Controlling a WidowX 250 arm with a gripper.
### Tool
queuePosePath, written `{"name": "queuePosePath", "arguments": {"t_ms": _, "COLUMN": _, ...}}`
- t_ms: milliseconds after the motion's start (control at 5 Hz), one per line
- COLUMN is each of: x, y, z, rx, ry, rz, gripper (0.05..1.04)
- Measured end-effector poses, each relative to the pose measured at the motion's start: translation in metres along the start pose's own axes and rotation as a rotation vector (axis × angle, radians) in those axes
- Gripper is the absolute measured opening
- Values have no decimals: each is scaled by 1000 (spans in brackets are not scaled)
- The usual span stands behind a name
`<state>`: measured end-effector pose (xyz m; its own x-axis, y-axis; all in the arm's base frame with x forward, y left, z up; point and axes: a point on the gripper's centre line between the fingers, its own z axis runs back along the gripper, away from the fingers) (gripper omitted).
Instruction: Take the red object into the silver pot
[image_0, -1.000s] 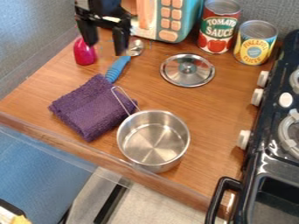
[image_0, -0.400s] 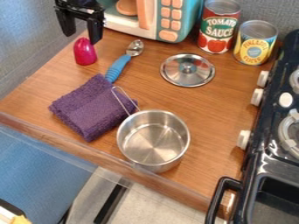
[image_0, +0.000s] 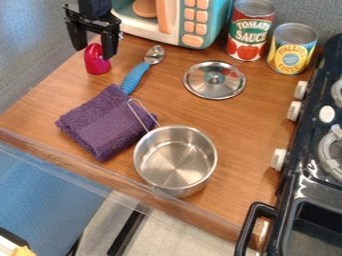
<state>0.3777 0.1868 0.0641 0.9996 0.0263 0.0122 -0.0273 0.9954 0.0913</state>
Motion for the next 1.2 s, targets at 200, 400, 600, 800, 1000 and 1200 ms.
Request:
{"name": "queuePosePath", "arguments": {"t_ms": 200, "x": 0, "y": 1, "z": -9, "rx": 2, "ry": 21, "rz": -3, "gripper": 1001}}
{"name": "queuePosePath", "arguments": {"t_ms": 400, "x": -2, "y": 7, "z": -12, "rx": 23, "ry": 36, "rz": 2, "gripper": 1001}}
{"name": "queuePosePath", "arguments": {"t_ms": 600, "x": -9, "y": 10, "z": -18, "rx": 29, "ry": 61, "rz": 5, "gripper": 952}}
{"name": "queuePosePath", "arguments": {"t_ms": 800, "x": -12, "y": 9, "z": -22, "rx": 26, "ry": 64, "rz": 8, "gripper": 739}}
{"name": "queuePosePath", "arguments": {"t_ms": 1000, "x": -13, "y": 6, "z": -16, "rx": 20, "ry": 45, "rz": 0, "gripper": 736}}
{"name": "queuePosePath", "arguments": {"t_ms": 1200, "x": -12, "y": 2, "z": 17, "rx": 33, "ry": -39, "rz": 9, "gripper": 736}}
